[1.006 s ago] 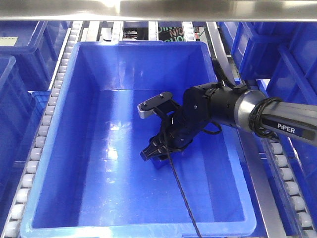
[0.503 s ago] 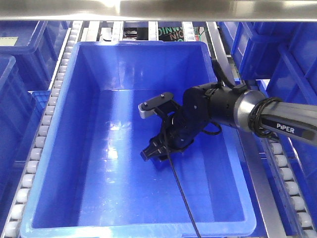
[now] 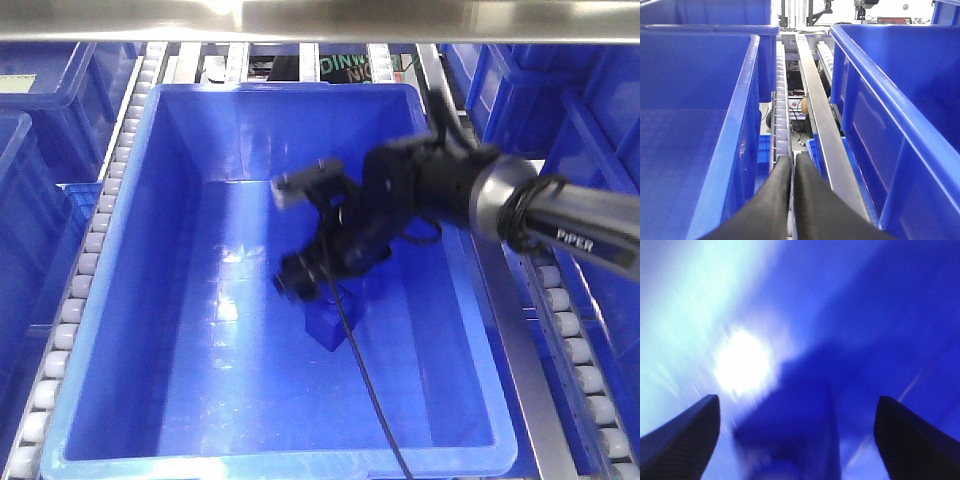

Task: Pour parts from conveyor to right shelf
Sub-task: 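Open the right gripper to drop the blue part into the bin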

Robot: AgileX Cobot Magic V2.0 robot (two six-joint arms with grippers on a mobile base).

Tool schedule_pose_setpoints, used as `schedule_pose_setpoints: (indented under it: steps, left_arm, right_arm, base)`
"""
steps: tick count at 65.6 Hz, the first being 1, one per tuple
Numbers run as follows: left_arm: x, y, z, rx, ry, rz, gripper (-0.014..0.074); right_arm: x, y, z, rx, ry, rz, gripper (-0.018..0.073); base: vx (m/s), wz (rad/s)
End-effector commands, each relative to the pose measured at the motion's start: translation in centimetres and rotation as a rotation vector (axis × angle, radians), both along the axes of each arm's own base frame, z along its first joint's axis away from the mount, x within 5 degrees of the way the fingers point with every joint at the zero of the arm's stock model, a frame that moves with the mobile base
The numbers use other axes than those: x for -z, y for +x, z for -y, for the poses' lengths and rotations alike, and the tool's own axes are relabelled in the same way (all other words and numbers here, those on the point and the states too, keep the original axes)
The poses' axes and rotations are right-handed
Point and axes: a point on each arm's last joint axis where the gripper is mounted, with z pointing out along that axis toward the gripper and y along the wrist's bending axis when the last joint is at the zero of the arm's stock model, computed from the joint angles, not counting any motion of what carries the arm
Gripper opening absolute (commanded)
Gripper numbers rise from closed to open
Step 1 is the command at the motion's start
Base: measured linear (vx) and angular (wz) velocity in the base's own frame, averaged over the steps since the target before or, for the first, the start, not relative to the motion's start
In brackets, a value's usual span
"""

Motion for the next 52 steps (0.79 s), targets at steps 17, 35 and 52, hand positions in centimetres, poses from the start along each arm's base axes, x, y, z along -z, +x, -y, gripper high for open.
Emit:
schedule_pose_setpoints:
  steps: [17, 35, 52]
  left_arm:
    - [-1.3, 0.1, 0.0, 0.006, -0.017, 0.083, -0.0006]
    - [-1.3, 0.1, 0.0, 0.006, -0.017, 0.083, -0.0006]
    - [-1.3, 0.1, 0.0, 0.006, -0.017, 0.083, -0.0006]
  right_arm:
    - [-5.9, -0.3, -0.1, 0.008, 0.121, 0.132, 0.0427]
    - [-8.5, -1.3, 0.6, -0.003, 0.144, 0.175, -0.0015]
    - [-10.6, -3.1, 1.5, -0.021, 0.185, 0.236, -0.0008]
  base:
    - [0.00, 0.00]
    - [0.00, 0.00]
    - [0.00, 0.00]
